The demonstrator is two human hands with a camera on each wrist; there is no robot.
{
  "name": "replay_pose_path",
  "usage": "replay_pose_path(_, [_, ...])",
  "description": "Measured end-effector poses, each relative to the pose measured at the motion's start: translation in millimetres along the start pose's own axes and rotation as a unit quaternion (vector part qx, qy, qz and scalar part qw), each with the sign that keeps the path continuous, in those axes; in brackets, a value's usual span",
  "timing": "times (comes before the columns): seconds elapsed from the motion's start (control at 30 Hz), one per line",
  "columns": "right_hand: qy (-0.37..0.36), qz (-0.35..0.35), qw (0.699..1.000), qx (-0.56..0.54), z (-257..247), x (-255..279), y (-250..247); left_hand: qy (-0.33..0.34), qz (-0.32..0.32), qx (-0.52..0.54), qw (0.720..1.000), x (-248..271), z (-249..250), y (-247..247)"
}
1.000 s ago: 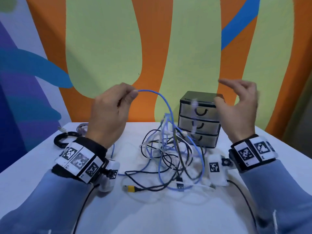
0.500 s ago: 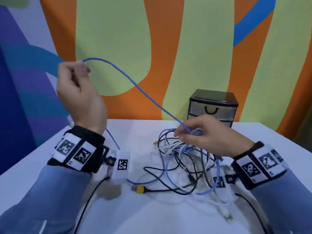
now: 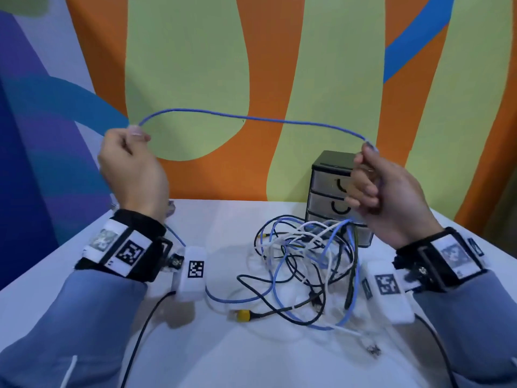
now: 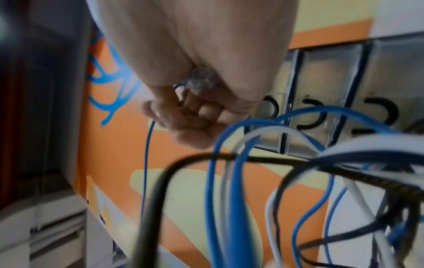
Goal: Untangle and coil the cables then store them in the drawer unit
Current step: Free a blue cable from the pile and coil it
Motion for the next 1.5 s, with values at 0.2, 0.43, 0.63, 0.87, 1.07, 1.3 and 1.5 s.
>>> replay_pose_path(0.2, [0.007, -0.112, 0.980, 0.167, 10.7, 17.5, 28.3, 0.041, -0.030, 0.046, 0.998, 6.4, 17.6, 2.9])
replay_pose_path(0.43, [0.012, -0.173, 0.966, 0.193, 23.9, 38.4, 54.3, 0.211, -0.170, -0.026, 0.962, 53.4, 65.4, 21.7])
replay_pose_path(0.63, [-0.046, -0.114, 0.985, 0.124, -19.3, 51.4, 44.3, 0.266, -0.170, -0.031, 0.948, 45.3, 103.4, -5.0])
replay_pose_path(0.87, [-0.080, -0.250, 0.923, 0.281, -24.9, 106.2, 109.6, 0.290, -0.116, 0.024, 0.950, 9.9, 181.8, -44.1])
replay_pose_path(1.07, [-0.095, -0.336, 0.689, 0.635, 66.2, 121.0, 107.2, 0.383, -0.174, -0.095, 0.902, 0.5, 201.3, -52.3])
replay_pose_path(1.3, [-0.059, -0.310, 0.550, 0.773, 79.4, 111.0, 72.2, 0.359, -0.183, -0.304, 0.863, -21.9, 150.0, -83.2])
replay_pose_path(1.5, [-0.030, -0.232, 0.628, 0.742, 57.0, 90.1, 15.5, 0.214, -0.199, -0.353, 0.889, -55.5, 88.3, -117.9])
Point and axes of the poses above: each hand's wrist, its own x-axis away from the middle knuckle, its own y-axis out of the palm, z = x × y, the point moved 10 cm from there along -x, towards the middle knuckle, and after that the axes turned 8 degrees about z, right-handed, at the moved point
